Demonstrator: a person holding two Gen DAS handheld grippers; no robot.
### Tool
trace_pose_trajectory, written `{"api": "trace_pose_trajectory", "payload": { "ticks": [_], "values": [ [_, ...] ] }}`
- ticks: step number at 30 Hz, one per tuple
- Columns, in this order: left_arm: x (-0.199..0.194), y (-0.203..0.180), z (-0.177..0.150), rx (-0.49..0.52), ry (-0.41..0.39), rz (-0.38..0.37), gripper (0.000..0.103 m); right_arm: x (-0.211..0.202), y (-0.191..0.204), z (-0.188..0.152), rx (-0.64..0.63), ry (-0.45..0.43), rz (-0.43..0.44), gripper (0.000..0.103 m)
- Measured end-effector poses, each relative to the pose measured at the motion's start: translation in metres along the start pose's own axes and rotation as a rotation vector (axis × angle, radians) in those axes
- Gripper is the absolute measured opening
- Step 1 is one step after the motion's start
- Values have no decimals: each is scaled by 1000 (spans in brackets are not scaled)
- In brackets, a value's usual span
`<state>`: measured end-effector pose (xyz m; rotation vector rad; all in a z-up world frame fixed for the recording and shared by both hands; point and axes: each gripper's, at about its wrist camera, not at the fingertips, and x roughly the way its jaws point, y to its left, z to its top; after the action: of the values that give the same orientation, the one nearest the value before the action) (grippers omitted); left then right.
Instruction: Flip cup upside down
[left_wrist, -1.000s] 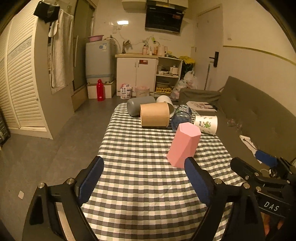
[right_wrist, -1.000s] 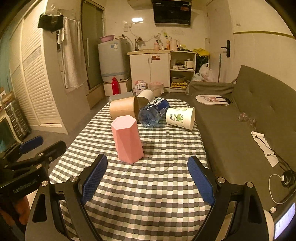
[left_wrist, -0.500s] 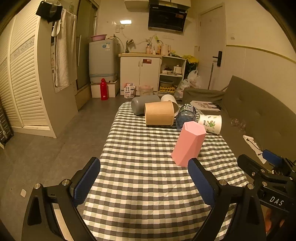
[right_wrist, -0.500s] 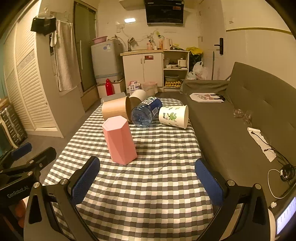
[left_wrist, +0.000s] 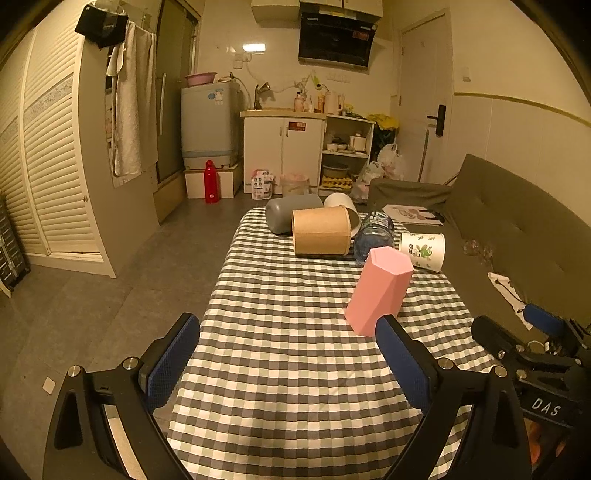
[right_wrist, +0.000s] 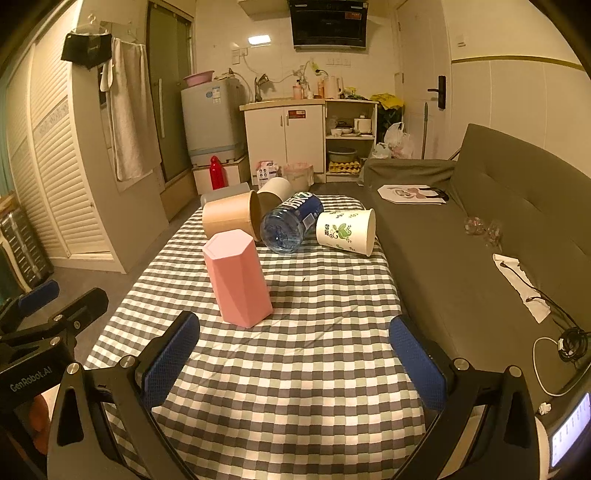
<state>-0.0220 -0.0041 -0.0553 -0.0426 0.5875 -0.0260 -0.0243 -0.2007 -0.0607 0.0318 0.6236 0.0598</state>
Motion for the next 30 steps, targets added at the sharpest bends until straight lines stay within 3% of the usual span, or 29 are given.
{"api": "trace_pose_trajectory", "payload": {
  "ticks": [30],
  "values": [
    [1,3,0,-3,8,-2,99,4,3,-2,-17,9,-3,103]
  ]
}}
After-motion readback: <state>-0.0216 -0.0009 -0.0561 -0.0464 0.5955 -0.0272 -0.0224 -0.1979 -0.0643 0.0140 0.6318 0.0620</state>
